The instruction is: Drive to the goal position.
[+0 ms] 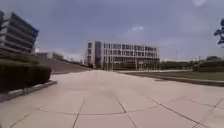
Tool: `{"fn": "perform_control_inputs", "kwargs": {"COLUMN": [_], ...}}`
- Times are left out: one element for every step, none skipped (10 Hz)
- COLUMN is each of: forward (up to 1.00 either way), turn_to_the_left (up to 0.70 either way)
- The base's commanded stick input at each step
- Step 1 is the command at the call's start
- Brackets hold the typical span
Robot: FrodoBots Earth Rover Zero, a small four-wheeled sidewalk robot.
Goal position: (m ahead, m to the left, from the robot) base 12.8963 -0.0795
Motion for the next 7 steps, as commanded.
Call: {"fn": "perform_control_inputs", "kwargs": {"forward": [0.70,0.70,0.70,0.70,0.70,0.70,0.70], "turn_to_the_left": [-0.19,-0.25,0.00,0.00,0.00,0.00,-0.13]}}
